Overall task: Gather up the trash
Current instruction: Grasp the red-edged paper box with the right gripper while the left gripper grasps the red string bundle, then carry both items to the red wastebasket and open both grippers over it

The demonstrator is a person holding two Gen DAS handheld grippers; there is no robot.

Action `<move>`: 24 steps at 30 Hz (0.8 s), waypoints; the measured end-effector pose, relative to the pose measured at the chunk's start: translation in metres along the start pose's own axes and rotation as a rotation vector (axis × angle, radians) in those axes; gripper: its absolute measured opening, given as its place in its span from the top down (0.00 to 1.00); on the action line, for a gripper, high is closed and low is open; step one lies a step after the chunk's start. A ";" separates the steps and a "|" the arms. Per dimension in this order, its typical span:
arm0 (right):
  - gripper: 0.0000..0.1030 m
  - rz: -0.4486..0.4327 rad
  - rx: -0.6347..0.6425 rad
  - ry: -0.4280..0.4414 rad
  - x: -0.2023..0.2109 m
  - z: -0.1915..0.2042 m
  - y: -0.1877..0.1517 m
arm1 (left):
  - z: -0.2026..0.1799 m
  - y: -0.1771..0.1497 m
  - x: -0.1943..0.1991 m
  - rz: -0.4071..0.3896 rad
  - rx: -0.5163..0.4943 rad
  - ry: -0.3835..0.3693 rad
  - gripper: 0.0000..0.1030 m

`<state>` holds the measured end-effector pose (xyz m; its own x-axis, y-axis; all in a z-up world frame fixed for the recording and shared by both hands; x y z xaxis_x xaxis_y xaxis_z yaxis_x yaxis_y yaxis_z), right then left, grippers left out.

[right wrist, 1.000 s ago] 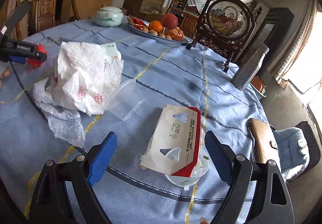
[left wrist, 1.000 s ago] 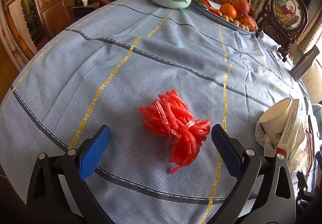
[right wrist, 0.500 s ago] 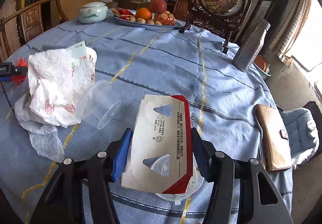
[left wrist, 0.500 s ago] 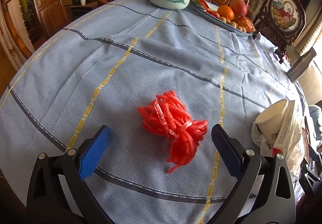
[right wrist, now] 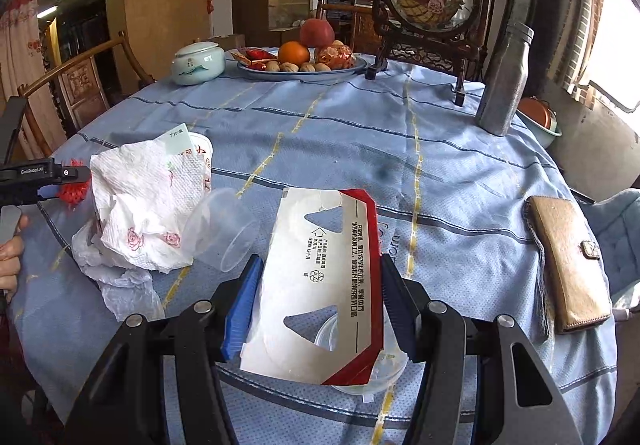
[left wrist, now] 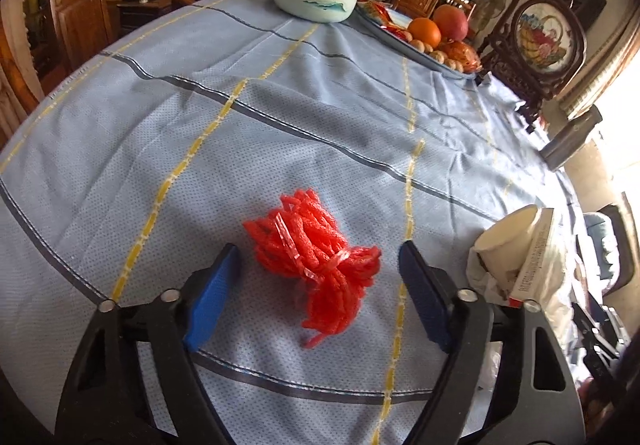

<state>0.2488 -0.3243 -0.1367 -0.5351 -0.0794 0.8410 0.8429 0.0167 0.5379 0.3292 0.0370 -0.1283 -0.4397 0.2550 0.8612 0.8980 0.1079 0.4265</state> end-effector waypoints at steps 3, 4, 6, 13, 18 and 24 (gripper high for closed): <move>0.43 -0.022 -0.002 0.006 0.005 0.001 0.001 | -0.004 -0.002 -0.002 0.006 -0.034 0.039 0.57; 0.43 -0.036 -0.006 0.002 0.008 -0.001 0.001 | -0.005 -0.003 -0.001 0.001 -0.040 0.046 0.60; 0.44 -0.064 -0.021 0.001 0.014 -0.003 0.001 | -0.009 -0.006 0.007 -0.026 -0.067 0.053 0.61; 0.44 -0.155 -0.042 0.084 0.047 0.001 0.005 | -0.007 -0.024 0.056 -0.132 -0.104 0.088 0.61; 0.44 -0.226 -0.022 0.181 0.071 0.026 0.009 | 0.007 -0.044 0.101 -0.186 -0.100 0.121 0.61; 0.44 -0.297 0.027 0.281 0.101 0.068 0.005 | 0.047 -0.082 0.152 -0.246 -0.026 0.178 0.61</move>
<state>0.1951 -0.2643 -0.0450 -0.7154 -0.3541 0.6023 0.6503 -0.0221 0.7594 0.1900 0.1119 -0.0454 -0.6419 0.0515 0.7650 0.7645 0.1199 0.6334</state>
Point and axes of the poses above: each gripper's, at about its wrist camera, not at the fingertips, and x roughly against the way its jaws point, z to its left, y to its top, the point moved 9 cm from there along -x, roughly the way its jaws point, and after that the axes turned 8 degrees about z, right-handed, at the moved point
